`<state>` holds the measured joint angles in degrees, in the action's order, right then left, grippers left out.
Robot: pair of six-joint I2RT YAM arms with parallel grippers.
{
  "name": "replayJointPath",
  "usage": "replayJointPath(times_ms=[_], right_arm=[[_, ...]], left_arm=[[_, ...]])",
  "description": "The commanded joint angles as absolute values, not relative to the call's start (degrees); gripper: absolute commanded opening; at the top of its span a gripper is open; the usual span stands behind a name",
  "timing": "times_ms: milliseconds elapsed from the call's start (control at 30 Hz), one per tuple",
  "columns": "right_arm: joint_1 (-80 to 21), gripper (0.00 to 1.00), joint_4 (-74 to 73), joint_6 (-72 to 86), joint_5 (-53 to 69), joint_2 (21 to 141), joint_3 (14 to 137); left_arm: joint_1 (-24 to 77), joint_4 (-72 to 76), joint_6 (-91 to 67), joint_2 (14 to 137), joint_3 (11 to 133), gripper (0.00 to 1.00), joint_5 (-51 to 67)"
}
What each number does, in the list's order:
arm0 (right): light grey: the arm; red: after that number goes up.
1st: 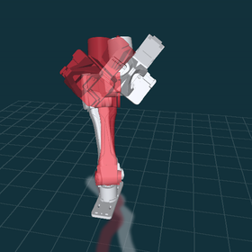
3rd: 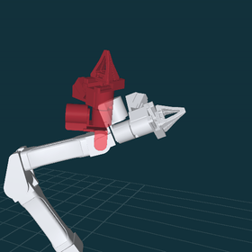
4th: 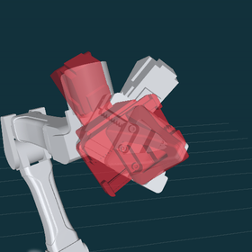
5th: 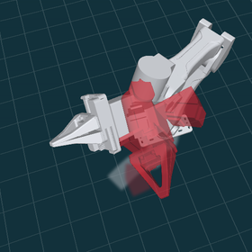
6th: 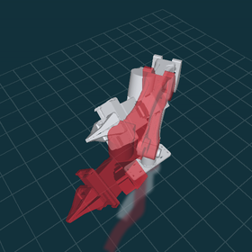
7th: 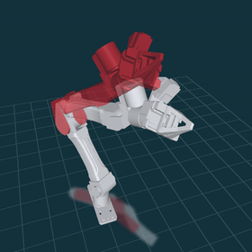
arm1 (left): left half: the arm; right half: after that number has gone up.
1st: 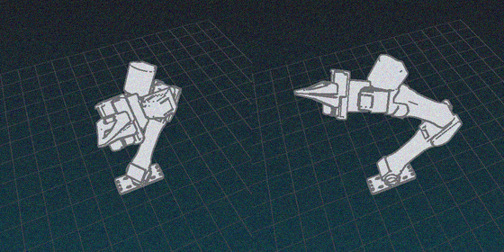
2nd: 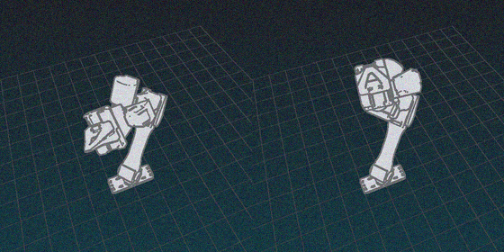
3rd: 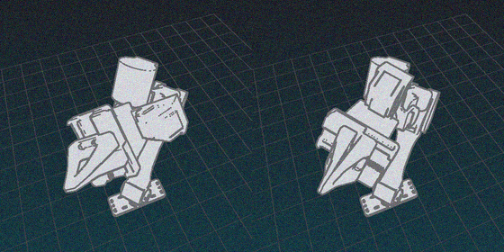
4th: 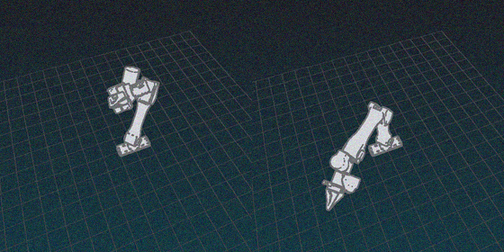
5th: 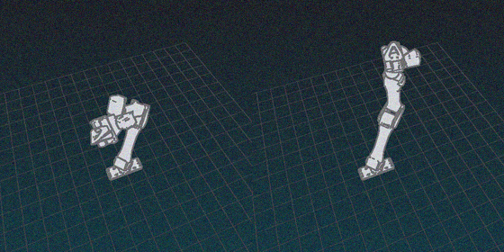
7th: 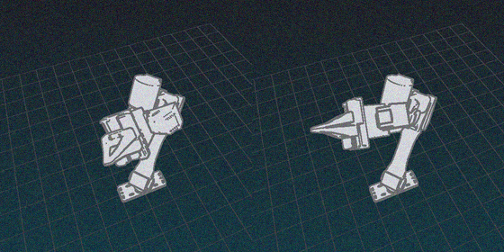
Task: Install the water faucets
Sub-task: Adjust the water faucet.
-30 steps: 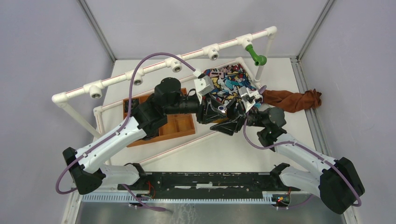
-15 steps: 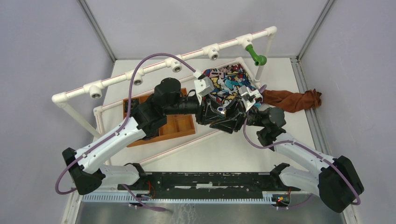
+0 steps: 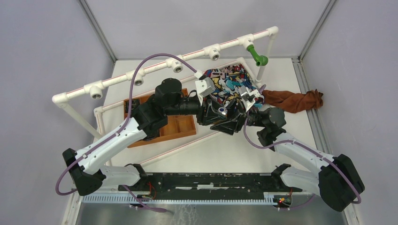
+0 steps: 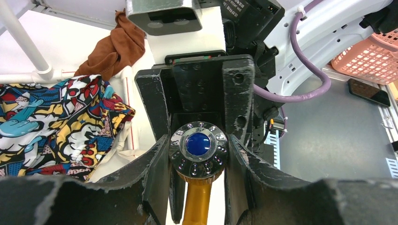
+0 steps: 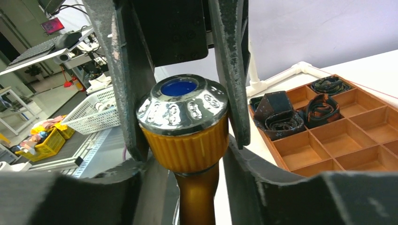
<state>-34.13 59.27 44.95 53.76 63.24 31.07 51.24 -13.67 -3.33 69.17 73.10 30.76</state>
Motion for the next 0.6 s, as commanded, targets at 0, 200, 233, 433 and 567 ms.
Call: replayJointPath(times_ms=[0,200,233,433,567], right_arm=[[-34.69,0.44,62.58,45.48,54.85,63.55,32.87],[-34.71,0.10,62.87,45.43,54.37,63.47,32.74],[-34.67,0.06,62.93,45.38,54.17,63.41,32.62],[-34.80,0.00,62.97,43.77,52.11,62.07,31.50],[-34.74,0.00,51.57,35.43,46.66,58.53,32.02]], left_arm=[[51.44,-11.81,-1.03,67.68,74.11,0.02,32.08],[51.43,-11.95,-0.97,67.72,74.14,0.02,32.21],[51.47,-11.95,-0.97,67.71,74.10,0.02,32.21],[51.48,-12.46,-0.97,68.19,74.75,0.07,31.91],[51.50,-14.01,-1.54,69.14,77.55,0.78,28.08]])
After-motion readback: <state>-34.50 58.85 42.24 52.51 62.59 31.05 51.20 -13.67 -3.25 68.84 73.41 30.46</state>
